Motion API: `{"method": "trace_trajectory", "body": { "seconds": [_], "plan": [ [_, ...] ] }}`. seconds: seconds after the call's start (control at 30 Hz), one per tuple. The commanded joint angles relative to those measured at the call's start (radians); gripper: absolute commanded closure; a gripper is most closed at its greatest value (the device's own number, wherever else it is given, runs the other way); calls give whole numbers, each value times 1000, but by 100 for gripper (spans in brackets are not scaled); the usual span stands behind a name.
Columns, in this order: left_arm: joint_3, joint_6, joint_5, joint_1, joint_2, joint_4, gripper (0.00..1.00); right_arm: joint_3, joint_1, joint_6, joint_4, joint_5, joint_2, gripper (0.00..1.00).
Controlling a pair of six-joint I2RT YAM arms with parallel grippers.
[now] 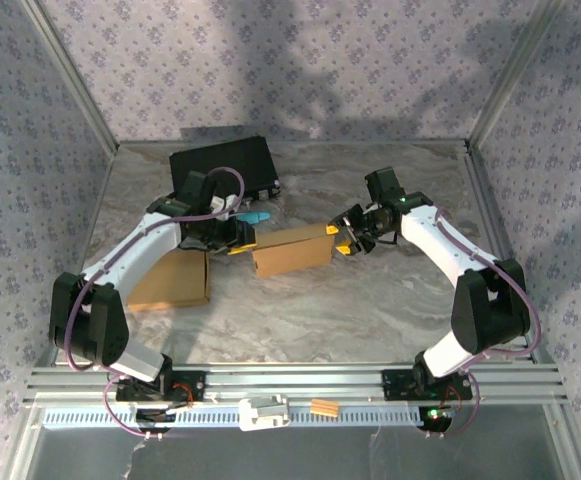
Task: Fold the paper box
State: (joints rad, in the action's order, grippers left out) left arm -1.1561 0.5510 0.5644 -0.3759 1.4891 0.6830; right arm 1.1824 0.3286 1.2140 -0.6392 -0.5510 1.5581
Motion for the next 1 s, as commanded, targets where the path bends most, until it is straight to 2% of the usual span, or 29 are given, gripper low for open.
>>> {"method": "trace_trajectory", "body": {
  "seconds": [0.0,0.33,0.6,0.77,0.97],
  "plan": [
    [17,-3,5,-6,7,1,72,-15,-11,-12,-86,56,28,57],
    [64,-26,-7,-23,8,1,80,-18,-11,-13,-97,64,33,56],
    [50,-43,-32,-51,-13,13,80,41,-11,-64,-138,75,25,56],
    [45,-52,-78,-130,-77,36,79,82,-23,-203,-261,77,-32,58],
    [187,4,-147,-244,-219,-13,77,-23,-54,-350,-360,40,-174,57]
  ]
}}
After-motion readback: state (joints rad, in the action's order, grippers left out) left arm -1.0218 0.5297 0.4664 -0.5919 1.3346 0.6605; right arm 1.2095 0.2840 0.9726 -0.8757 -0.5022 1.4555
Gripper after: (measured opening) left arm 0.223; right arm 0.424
